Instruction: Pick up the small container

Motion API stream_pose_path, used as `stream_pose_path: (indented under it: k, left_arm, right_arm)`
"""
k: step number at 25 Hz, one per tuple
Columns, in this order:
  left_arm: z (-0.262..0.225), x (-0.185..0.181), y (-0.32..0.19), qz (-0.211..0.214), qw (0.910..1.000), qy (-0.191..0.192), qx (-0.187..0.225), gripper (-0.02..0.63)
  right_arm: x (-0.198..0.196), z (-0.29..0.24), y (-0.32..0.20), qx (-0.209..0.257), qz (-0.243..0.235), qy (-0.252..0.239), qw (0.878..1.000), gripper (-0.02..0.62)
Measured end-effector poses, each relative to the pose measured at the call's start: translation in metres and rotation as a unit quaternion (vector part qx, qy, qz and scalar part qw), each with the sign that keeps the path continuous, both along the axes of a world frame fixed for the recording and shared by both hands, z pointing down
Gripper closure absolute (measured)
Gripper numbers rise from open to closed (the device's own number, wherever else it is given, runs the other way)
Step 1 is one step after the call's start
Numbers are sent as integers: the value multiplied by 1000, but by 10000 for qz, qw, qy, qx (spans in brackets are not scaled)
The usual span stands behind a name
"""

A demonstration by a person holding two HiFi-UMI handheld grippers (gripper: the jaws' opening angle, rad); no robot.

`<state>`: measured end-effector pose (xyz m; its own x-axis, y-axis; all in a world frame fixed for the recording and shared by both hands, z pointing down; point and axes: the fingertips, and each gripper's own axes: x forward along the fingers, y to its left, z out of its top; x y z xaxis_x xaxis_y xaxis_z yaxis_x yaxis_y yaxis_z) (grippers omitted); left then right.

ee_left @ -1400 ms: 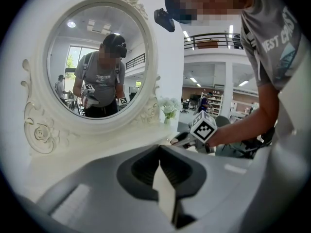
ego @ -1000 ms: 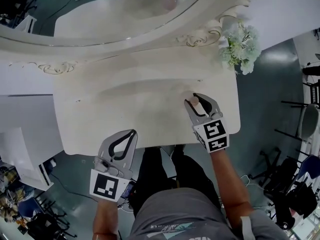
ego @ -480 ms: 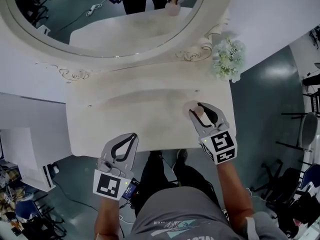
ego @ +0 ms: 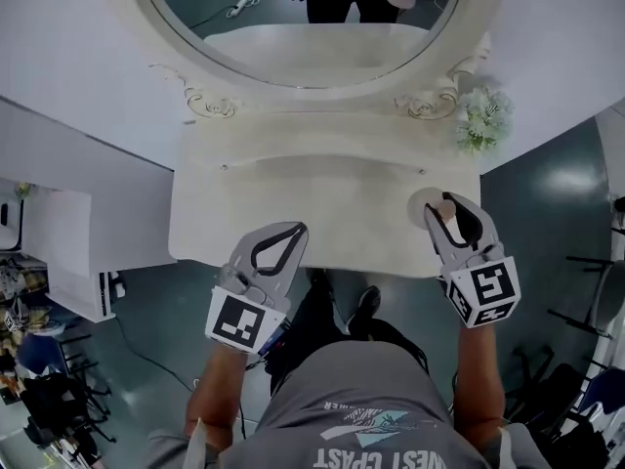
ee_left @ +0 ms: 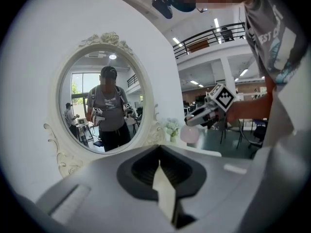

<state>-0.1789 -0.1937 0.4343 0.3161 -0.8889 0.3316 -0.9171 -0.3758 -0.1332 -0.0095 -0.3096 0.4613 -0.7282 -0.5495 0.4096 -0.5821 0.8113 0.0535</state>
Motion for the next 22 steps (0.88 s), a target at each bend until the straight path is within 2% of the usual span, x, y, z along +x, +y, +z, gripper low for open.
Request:
stream_pose_path:
  k: [10,15,22]
  left_arm:
    - [-44,7,31,-40,9978,-267,602,603]
    - [-56,12,42,-58,9967,-357,731,603]
    - [-67,24,54,-106,9962,-293,809,603]
  right_arm:
    - [10,-73,37,397,-256,-272,9985,454]
    - [18,-104,48,549,-321,-382,9972,454]
    - [30,-135,61,741,-394,-458,9954,454]
